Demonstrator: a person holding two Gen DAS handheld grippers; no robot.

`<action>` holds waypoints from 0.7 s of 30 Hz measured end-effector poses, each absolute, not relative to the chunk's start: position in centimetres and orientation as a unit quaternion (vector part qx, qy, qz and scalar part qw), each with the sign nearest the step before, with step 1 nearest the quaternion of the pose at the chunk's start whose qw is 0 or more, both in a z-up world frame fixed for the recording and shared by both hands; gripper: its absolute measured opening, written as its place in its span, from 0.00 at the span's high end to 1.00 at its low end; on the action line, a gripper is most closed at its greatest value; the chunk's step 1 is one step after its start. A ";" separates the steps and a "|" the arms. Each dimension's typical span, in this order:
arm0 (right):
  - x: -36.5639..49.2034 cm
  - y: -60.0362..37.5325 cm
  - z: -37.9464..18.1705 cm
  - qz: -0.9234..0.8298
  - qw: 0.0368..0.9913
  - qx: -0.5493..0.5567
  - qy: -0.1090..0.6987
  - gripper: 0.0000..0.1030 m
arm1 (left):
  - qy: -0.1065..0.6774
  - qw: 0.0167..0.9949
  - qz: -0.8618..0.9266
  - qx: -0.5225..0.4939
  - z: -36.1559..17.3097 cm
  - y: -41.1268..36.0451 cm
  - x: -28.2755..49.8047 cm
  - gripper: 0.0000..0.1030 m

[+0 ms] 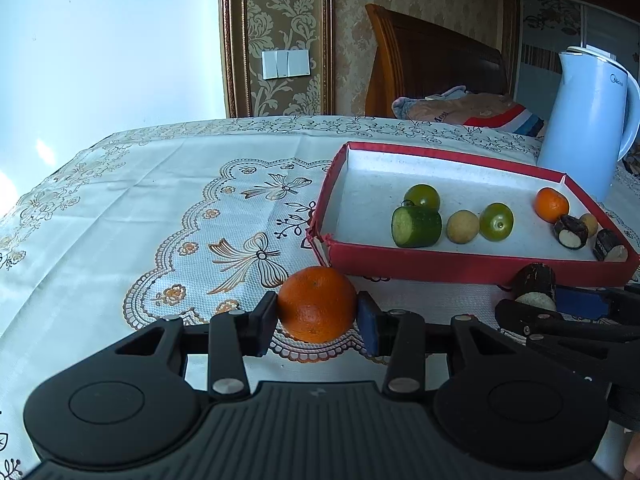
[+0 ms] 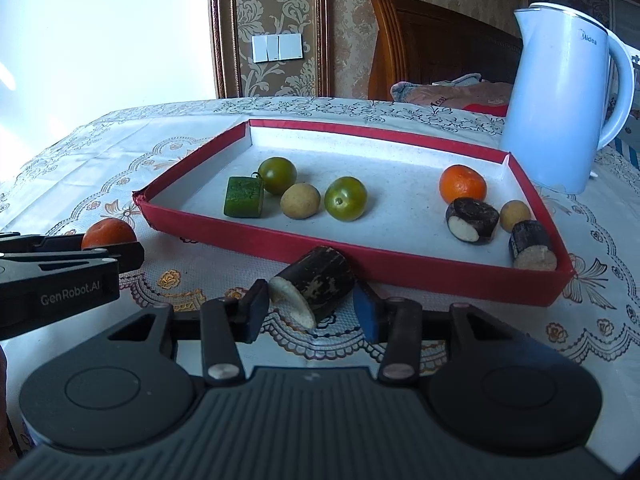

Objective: Organize fruits
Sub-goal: 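Close the right tool on the dark cylinder chunk while the left tool holds the mandarin, then carry the mandarin and dark chunk over the red tray with both tools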

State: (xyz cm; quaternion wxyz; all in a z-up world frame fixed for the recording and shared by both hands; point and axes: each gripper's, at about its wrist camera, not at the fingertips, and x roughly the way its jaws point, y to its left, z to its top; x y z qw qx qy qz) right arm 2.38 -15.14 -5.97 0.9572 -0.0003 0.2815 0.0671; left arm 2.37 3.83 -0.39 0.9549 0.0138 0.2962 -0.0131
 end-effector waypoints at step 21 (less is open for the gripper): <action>-1.1 -18.7 -4.6 0.060 0.972 0.028 0.225 0.58 | 0.256 0.966 -0.026 0.035 0.5 1.6 0.6 0.60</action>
